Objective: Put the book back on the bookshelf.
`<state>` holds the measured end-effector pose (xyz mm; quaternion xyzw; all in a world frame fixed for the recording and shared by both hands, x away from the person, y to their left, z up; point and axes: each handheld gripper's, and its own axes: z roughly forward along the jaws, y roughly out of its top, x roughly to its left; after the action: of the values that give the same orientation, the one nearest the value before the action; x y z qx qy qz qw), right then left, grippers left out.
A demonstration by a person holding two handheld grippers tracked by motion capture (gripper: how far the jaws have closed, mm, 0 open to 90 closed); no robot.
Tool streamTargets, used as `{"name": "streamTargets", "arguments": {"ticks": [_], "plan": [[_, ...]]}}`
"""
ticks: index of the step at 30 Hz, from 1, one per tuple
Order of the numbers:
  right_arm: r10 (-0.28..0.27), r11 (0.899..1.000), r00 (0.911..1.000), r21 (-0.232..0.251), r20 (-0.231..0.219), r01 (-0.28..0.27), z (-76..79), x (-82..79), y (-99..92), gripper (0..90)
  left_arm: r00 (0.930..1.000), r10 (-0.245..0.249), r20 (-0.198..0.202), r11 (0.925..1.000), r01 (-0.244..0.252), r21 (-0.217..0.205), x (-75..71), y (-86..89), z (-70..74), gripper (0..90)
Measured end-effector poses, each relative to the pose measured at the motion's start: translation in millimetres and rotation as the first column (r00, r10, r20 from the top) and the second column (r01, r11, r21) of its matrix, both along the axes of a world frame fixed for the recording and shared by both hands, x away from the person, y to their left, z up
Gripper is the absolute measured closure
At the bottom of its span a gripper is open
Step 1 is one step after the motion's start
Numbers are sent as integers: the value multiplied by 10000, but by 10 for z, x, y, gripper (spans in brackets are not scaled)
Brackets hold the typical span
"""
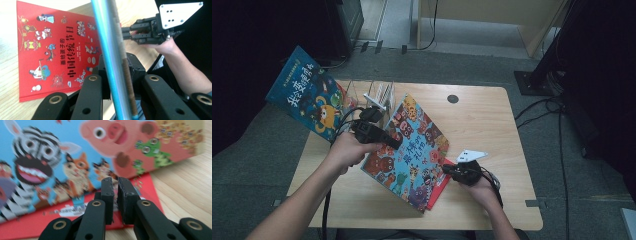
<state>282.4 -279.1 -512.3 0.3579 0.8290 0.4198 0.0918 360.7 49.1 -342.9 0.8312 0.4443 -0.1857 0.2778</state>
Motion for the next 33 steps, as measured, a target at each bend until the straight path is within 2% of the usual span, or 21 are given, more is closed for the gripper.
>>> {"name": "streamTargets", "arguments": {"ticks": [1,2,4,6,11,13,15,17,22,25,30,33], "plan": [[-70,10000,10000,31,67,69,6,2,-26,835,10000,0,0,10000,0,0,0,0,0,784],[-193,9998,9998,85,94,192,11,3,-50,835,9999,-61,131,9998,59,169,2,-16,60,788],[-355,9992,9993,175,94,354,21,6,-100,835,9993,-163,325,9996,155,246,-6,-27,112,795],[-389,9990,9992,203,123,386,23,6,-125,832,9991,-277,324,9988,264,412,-21,-42,151,799],[-397,9988,9988,305,270,389,38,9,-127,811,9987,-386,339,9986,373,386,-77,-15,229,798],[-410,9989,9990,228,149,406,59,27,-115,810,9974,-375,613,9987,353,375,-122,13,276,804],[-423,9988,9987,240,269,417,66,41,-113,809,9951,-405,898,9984,368,427,-169,57,319,808],[-417,9989,9988,221,250,412,71,63,-100,809,9943,-347,1005,9985,302,462,-195,105,352,811],[-302,9994,9987,208,404,294,79,110,-40,809,9947,-61,1022,9994,26,342,-294,322,447,811],[-266,9992,9987,302,432,253,72,135,-17,809,9928,328,1151,9986,-373,369,-383,522,521,810],[-147,9991,9987,401,487,128,50,172,15,798,9821,1145,1493,9921,-1209,344,-517,897,645,808],[-54,9992,9987,387,514,34,36,182,45,778,9766,1540,1501,9865,-1605,325,-589,1114,693,807]]}}
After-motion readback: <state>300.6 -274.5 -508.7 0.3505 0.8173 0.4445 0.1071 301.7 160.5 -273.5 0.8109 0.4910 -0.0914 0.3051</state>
